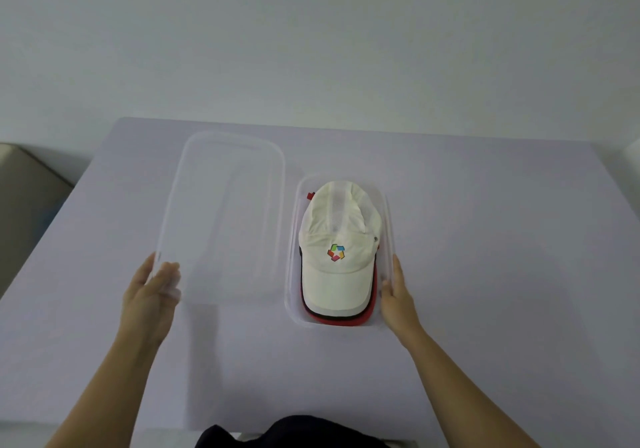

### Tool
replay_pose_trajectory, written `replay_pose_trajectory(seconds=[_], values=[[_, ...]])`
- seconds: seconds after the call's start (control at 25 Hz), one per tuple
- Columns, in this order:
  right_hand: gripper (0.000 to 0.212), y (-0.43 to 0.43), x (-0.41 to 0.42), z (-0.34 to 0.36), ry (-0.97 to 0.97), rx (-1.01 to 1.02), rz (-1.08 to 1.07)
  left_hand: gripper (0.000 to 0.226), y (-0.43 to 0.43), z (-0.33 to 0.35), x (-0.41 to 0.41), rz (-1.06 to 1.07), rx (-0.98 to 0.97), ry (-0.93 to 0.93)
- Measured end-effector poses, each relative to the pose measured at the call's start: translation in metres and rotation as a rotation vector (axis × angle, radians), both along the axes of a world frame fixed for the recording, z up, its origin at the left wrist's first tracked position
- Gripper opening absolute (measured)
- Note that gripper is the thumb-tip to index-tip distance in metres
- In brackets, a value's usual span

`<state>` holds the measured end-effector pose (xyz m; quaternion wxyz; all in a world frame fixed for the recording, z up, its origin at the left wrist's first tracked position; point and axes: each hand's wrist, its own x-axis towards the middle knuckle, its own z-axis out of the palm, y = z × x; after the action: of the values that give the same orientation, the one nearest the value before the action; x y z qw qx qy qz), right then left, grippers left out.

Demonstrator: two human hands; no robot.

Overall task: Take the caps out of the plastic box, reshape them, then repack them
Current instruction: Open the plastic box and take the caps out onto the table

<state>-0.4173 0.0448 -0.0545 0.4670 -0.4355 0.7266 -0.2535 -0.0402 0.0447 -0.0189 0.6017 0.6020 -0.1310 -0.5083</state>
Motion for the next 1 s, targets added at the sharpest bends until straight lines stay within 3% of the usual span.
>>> replay_pose_trajectory(seconds=[0.16,0.28,0.52,0.72,0.8,0.92,1.0], values=[[0.057,-0.001,-0.002,-0.005,0.024,0.019,0.008,0.048,0.01,-0.037,-0.009,-0.024,0.116,0.04],[0.058,-0.003,-0.003,-0.007,0.043,0.032,0.022,0.053,0.018,-0.052,-0.011,-0.168,0.24,-0.019],[0.058,-0.006,-0.005,-0.012,0.067,0.049,0.047,0.045,0.002,-0.068,0.0,-0.449,0.39,-0.618],[0.058,-0.009,-0.009,-0.011,0.052,0.083,0.101,0.05,0.0,-0.07,-0.01,-0.497,0.572,-0.873],[0.061,-0.007,-0.006,-0.005,0.157,0.031,0.137,0.055,-0.001,-0.057,-0.017,-0.482,0.611,-0.961],[0.067,-0.002,0.003,0.015,0.441,-0.367,0.243,0.058,-0.009,-0.042,-0.048,-0.373,0.396,-1.055],[0.074,-0.01,0.013,0.027,0.464,-0.45,0.506,0.054,-0.019,-0.03,-0.087,-0.443,0.164,-1.011]])
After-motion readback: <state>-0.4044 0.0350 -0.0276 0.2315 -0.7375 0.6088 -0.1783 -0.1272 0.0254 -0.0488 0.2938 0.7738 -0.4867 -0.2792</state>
